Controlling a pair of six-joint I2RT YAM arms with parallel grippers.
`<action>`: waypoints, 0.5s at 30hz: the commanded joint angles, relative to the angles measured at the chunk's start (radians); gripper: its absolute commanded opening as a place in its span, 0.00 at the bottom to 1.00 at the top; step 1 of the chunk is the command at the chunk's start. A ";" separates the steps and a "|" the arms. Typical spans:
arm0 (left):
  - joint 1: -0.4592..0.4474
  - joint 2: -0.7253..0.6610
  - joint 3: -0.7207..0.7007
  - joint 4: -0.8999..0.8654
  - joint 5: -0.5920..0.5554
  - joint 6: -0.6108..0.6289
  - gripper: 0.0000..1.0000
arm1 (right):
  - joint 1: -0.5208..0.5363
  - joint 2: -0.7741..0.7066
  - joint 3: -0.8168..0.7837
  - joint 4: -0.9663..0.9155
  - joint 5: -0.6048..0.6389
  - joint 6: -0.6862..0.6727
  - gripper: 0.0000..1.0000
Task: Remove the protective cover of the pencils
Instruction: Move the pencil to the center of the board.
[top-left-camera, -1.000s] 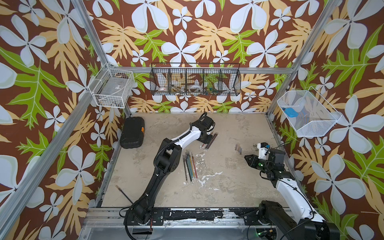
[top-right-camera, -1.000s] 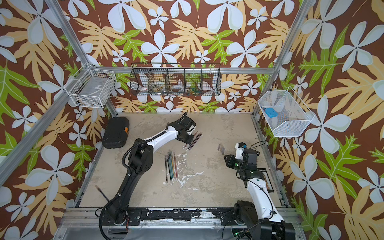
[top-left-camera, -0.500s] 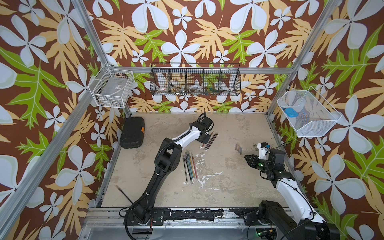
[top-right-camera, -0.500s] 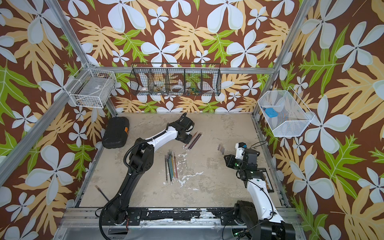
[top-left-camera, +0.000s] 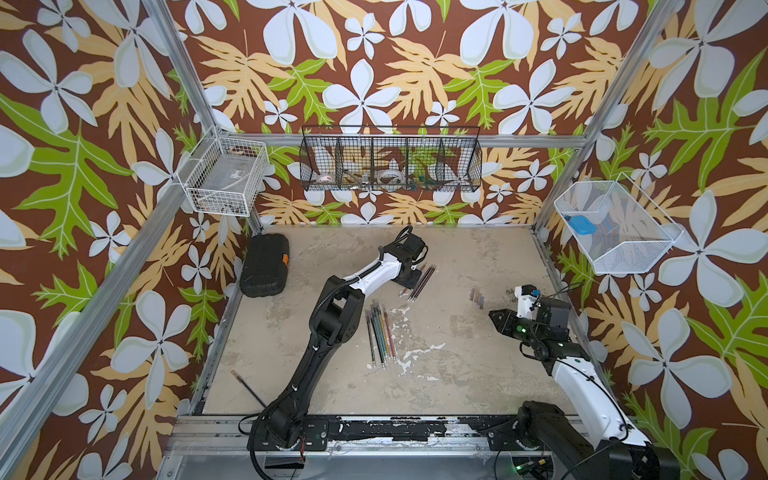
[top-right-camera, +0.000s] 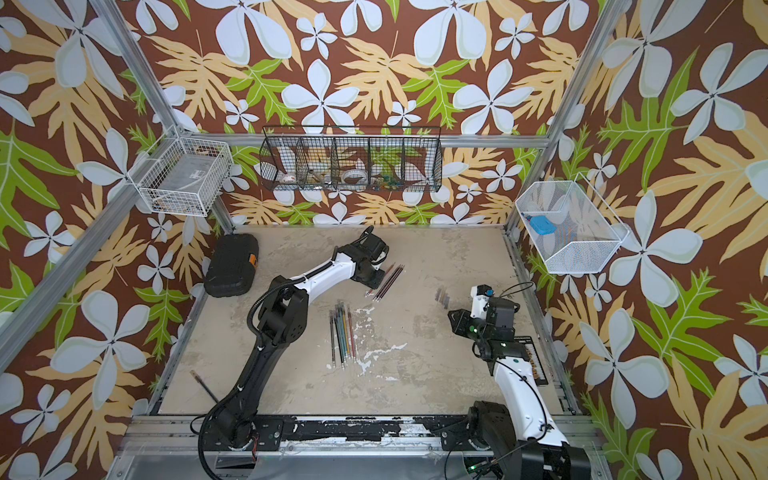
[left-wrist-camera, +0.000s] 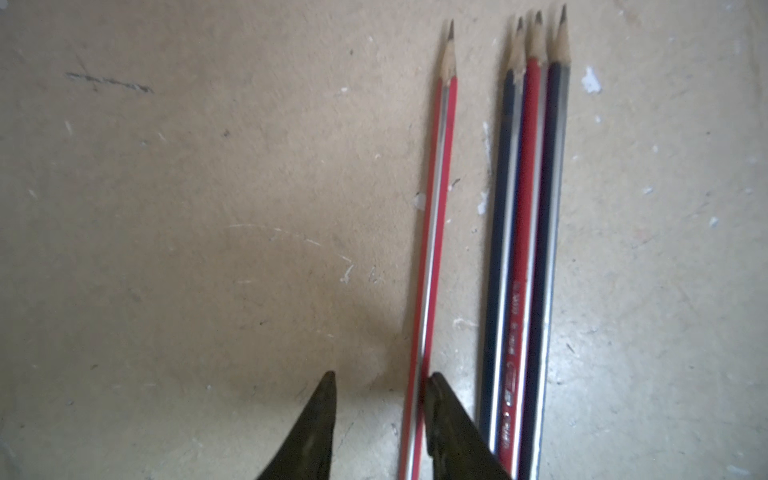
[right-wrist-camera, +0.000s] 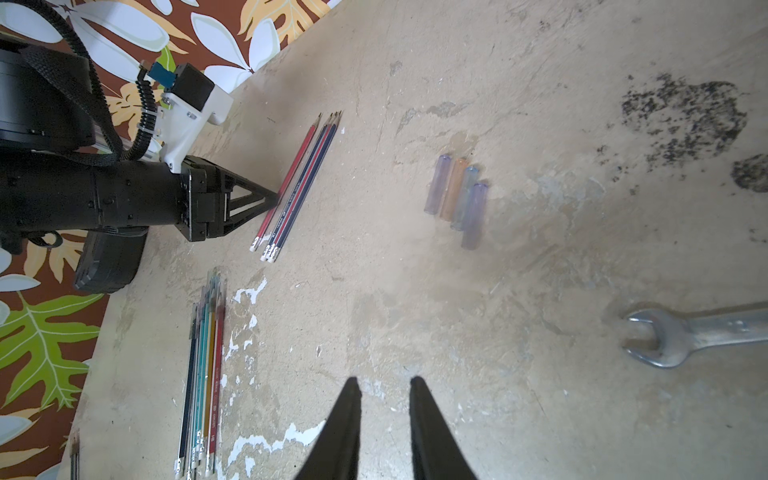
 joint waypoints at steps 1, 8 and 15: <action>-0.001 -0.018 0.000 -0.008 -0.003 -0.004 0.26 | 0.000 -0.003 -0.001 0.006 -0.008 -0.006 0.24; -0.001 -0.041 0.013 -0.004 0.035 -0.012 0.24 | 0.000 -0.007 -0.005 0.009 -0.009 -0.005 0.24; 0.001 -0.038 0.022 0.002 -0.001 -0.020 0.15 | 0.000 -0.005 -0.004 0.009 -0.014 -0.005 0.24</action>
